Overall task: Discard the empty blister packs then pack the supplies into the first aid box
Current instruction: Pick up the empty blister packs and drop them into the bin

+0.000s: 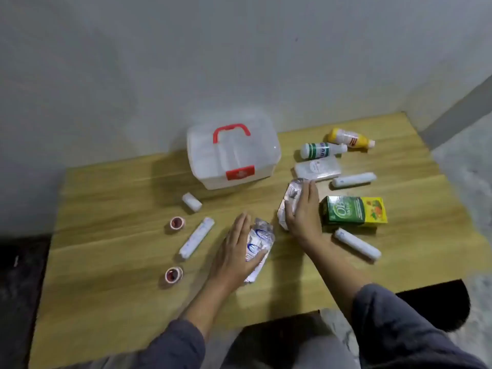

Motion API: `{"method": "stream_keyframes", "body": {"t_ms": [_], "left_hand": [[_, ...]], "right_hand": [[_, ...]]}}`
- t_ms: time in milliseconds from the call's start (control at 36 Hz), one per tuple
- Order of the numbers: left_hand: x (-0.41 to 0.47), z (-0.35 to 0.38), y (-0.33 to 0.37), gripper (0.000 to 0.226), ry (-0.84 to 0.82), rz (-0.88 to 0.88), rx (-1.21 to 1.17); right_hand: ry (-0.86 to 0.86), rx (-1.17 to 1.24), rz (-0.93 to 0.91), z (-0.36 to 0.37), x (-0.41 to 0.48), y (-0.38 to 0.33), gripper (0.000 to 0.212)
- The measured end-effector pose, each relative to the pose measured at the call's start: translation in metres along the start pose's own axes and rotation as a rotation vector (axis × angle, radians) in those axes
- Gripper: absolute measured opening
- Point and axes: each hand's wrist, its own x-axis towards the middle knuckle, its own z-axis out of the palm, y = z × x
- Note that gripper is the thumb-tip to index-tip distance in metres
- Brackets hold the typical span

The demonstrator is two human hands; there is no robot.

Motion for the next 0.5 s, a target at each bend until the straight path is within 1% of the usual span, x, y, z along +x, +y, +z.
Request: {"method": "stream_keyframes", "body": {"t_ms": [28,111,194,278,361,500], "left_hand": [[-0.003,0.002,-0.003,0.086,-0.035,-0.023,0.008],[-0.011,0.009,-0.011,0.091,-0.033,-0.096,0.029],[-0.013,0.016,-0.013,0.094,-0.051,-0.154,-0.002],[-0.011,0.018,-0.015,0.087,-0.052,-0.128,-0.024],[-0.01,0.019,-0.013,0.077,-0.056,-0.119,-0.066],[-0.009,0.016,-0.011,0.059,0.006,-0.131,-0.149]], "right_hand": [[0.0,-0.025,0.018,0.003,-0.001,0.002,0.065],[-0.062,-0.104,0.147,0.008,-0.008,0.002,0.069],[-0.077,-0.13,0.191,0.015,-0.013,0.004,0.07],[-0.086,-0.149,0.181,0.017,-0.011,0.005,0.07],[-0.085,-0.112,0.155,0.015,-0.01,0.005,0.069],[-0.07,-0.026,0.081,0.012,-0.009,0.002,0.066]]}}
